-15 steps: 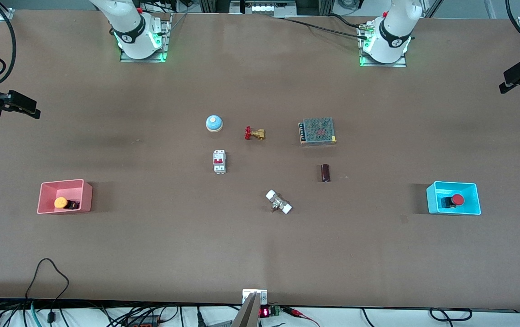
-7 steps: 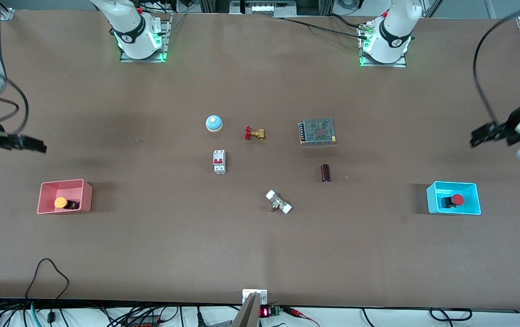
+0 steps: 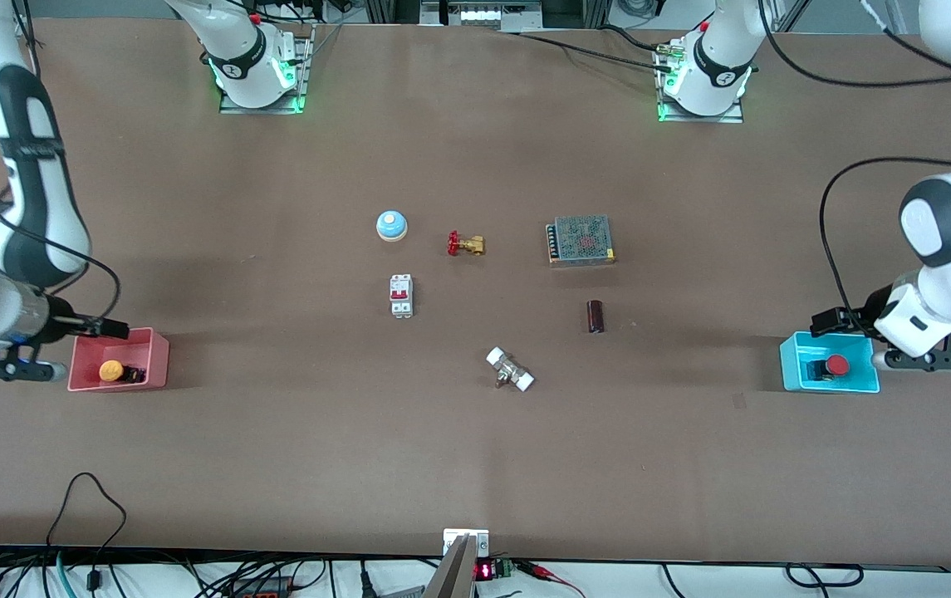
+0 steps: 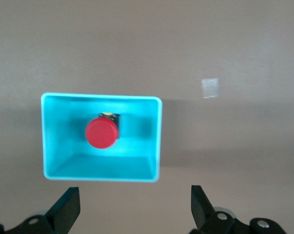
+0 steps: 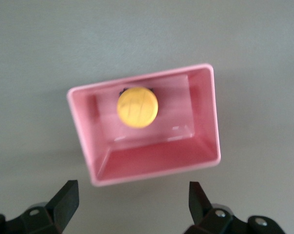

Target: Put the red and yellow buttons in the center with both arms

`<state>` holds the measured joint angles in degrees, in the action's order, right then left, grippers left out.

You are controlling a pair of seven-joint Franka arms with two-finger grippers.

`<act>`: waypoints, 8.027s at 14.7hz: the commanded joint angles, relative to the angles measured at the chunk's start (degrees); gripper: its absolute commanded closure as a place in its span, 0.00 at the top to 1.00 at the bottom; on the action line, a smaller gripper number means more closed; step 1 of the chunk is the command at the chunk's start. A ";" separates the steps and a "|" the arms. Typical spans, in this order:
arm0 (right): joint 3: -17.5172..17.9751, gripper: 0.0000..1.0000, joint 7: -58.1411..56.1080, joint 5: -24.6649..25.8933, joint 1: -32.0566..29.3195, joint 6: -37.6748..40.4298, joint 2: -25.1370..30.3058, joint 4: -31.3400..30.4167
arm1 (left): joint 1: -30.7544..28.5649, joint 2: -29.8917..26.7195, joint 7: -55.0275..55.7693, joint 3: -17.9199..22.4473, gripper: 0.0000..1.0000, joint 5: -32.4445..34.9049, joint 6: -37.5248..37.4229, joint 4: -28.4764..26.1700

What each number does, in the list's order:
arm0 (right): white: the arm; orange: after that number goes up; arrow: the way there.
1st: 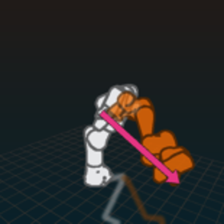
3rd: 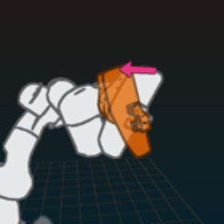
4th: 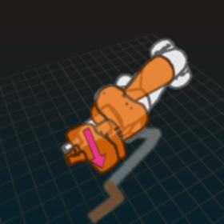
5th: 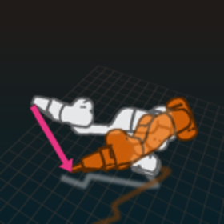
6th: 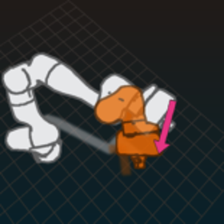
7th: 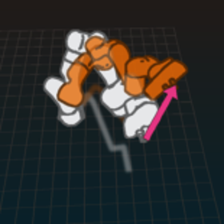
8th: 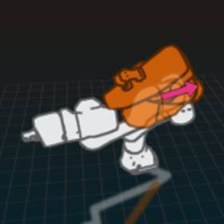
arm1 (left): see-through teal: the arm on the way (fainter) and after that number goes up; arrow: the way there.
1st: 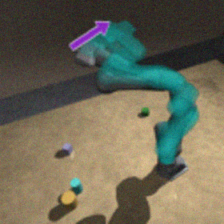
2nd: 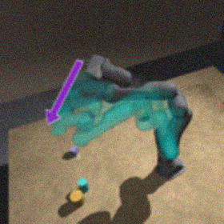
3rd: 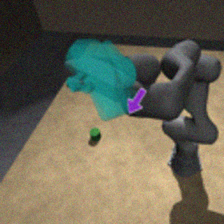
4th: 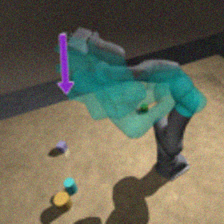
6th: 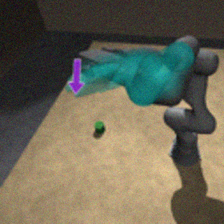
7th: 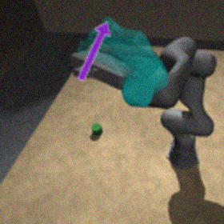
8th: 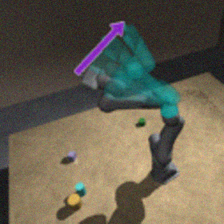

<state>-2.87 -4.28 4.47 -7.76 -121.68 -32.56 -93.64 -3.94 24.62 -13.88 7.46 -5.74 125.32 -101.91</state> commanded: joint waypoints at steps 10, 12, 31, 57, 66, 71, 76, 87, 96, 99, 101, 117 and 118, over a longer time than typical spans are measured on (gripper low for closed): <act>0.85 1.00 -1.70 1.86 -0.85 -6.55 -6.55 4.25 | -2.04 12.03 -5.98 0.01 1.00 -1.47 5.20 8.92; 0.85 1.00 -1.78 1.86 -0.85 -7.78 -7.34 4.34 | -2.39 13.34 -6.76 0.01 1.00 -1.47 5.81 8.83; 0.93 0.55 -1.87 1.68 -0.76 -8.22 -10.33 7.59 | -3.45 15.89 -8.88 -0.96 1.00 -5.87 11.00 6.72; 5.06 0.33 5.21 -3.85 11.78 8.65 1.27 6.89 | 11.03 -3.08 12.63 -0.96 0.01 -4.99 1.93 -2.65; 5.06 0.33 18.25 -3.86 22.61 1.02 -2.68 2.59 | 26.87 -3.36 37.52 -0.87 0.01 3.97 16.80 -15.78; 5.06 0.33 19.48 -4.03 24.37 -0.31 -5.32 2.41 | 28.37 0.33 39.02 -0.96 0.01 3.98 20.49 -15.25; 5.06 0.34 20.80 -3.95 25.08 -3.65 -6.46 1.44 | 28.46 3.06 38.67 -1.40 0.01 4.15 23.04 -14.99; 4.89 1.00 24.05 -3.95 24.90 -2.95 -1.55 1.70 | 28.55 3.06 38.93 -2.72 0.01 3.63 23.04 -14.81; 4.36 1.00 23.09 -3.77 21.48 11.45 14.35 3.90 | 28.46 3.15 38.93 -2.72 1.00 3.36 22.78 -14.11; 4.27 1.00 23.00 -3.68 20.16 15.93 17.52 5.30 | 28.02 2.71 38.93 -2.72 1.00 3.36 22.17 -13.50; 4.27 1.00 23.00 -3.15 19.02 19.45 18.14 7.15 | 27.14 1.23 38.85 -2.63 1.00 3.36 18.67 -11.75; -2.23 1.00 4.02 -4.12 8.38 30.81 27.81 6.02 | 8.16 -8.61 13.00 -2.10 1.00 0.46 -25.90 13.32; -2.23 1.00 4.19 -4.12 8.38 30.45 28.16 4.97 | 7.63 -9.93 13.09 -2.10 1.00 0.55 -27.83 13.40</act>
<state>-5.44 -0.23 0.89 0.35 -90.74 -6.77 -85.44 4.03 18.19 0.14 5.43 -4.92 100.76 -88.16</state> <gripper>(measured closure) 0.000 0.000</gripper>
